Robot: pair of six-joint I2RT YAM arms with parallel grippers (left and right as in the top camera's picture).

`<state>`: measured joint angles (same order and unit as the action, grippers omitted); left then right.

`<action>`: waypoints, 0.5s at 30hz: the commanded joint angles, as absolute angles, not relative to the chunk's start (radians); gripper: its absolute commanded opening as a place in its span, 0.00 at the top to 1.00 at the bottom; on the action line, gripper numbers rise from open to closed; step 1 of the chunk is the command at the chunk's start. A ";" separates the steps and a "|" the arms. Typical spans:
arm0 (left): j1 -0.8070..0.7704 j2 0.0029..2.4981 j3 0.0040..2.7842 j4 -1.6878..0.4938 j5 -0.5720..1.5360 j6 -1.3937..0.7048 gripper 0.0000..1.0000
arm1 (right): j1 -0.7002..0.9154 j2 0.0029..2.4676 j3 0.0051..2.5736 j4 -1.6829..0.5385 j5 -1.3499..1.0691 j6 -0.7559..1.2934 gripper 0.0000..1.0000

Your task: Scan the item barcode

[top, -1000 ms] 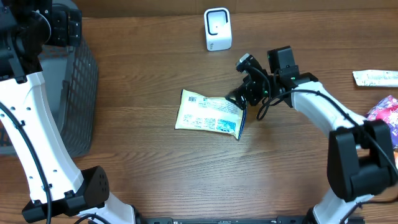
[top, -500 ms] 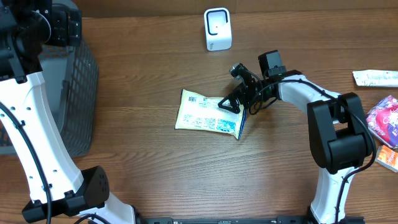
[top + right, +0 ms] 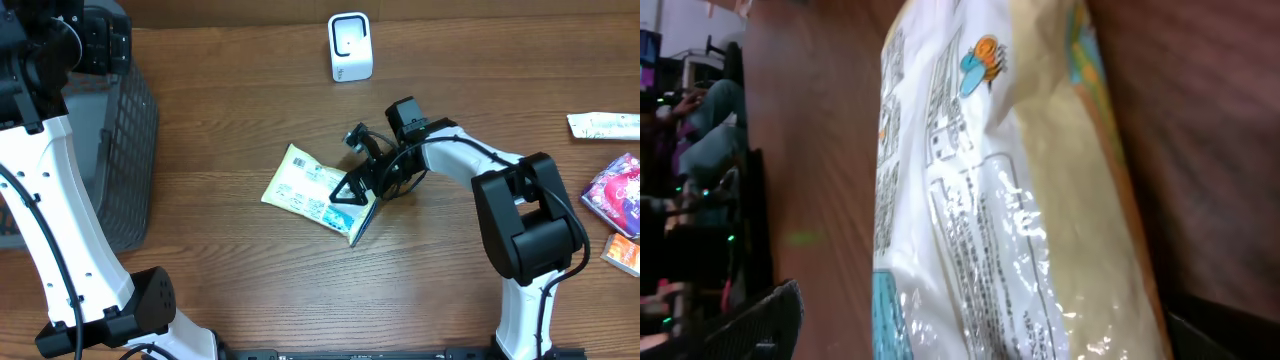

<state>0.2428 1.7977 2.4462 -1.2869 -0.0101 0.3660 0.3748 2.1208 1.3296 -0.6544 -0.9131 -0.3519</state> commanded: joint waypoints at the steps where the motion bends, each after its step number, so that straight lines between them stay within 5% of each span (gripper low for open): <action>1: 0.248 1.806 2.443 -1.283 0.001 0.352 0.00 | 0.387 2.138 1.344 -0.698 -0.922 -0.321 0.00; 7: 0.249 1.806 2.443 -1.283 0.001 0.352 0.00 | 0.419 2.138 1.344 -0.772 -0.979 -0.322 0.09; 15: 0.248 1.806 2.443 -1.283 0.001 0.352 0.00 | 0.444 2.138 1.344 -0.744 -0.947 -0.275 0.00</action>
<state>0.2428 1.7977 2.4462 -1.2873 -0.0101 0.3660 0.4442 2.1239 1.3323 -0.7780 -1.0039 -0.3283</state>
